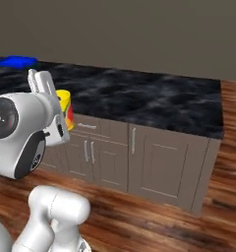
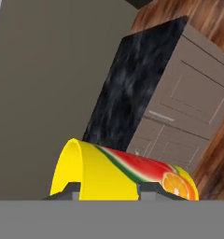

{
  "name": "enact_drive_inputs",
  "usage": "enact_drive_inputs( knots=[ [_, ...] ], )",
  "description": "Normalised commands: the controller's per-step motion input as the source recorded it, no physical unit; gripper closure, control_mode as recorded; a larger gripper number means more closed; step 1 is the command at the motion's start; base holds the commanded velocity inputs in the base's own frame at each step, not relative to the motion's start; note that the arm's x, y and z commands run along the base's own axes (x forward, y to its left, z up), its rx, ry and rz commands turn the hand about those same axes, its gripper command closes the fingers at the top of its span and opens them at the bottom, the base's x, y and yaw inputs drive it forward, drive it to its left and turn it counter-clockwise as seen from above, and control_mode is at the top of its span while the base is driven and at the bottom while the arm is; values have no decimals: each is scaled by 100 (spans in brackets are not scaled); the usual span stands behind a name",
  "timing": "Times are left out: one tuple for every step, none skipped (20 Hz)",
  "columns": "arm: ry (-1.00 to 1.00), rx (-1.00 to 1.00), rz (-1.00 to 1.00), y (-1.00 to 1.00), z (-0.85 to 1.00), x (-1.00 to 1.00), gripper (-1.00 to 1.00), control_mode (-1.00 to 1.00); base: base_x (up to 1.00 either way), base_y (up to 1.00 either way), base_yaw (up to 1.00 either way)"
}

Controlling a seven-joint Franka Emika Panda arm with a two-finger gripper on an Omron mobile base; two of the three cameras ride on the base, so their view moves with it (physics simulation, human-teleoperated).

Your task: There is a tray on the dining counter. Grab the cup, mug, and pitcher and place them on the tray. The pitcher may be placed next to the tray if it cannot fit the tray.

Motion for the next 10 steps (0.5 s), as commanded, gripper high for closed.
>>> enact_drive_inputs(
  knots=[
    [0,0,0,0,0,0,100,100,76,54,42],
    [0,0,0,0,0,0,100,100,91,51,33],
    [0,0,0,0,0,0,100,100,100,58,21],
    [0,0,0,0,0,0,100,100,100,36,13],
    [0,0,0,0,0,0,100,100,100,15,9],
    [0,0,0,0,0,0,100,100,100,0,2],
    [0,0,0,0,0,0,100,100,100,0,0],
    [0,0,0,0,0,0,100,100,100,0,0],
    [0,0,0,0,0,0,100,100,100,0,0],
    [0,0,0,0,0,0,100,100,100,0,0]
  ],
)
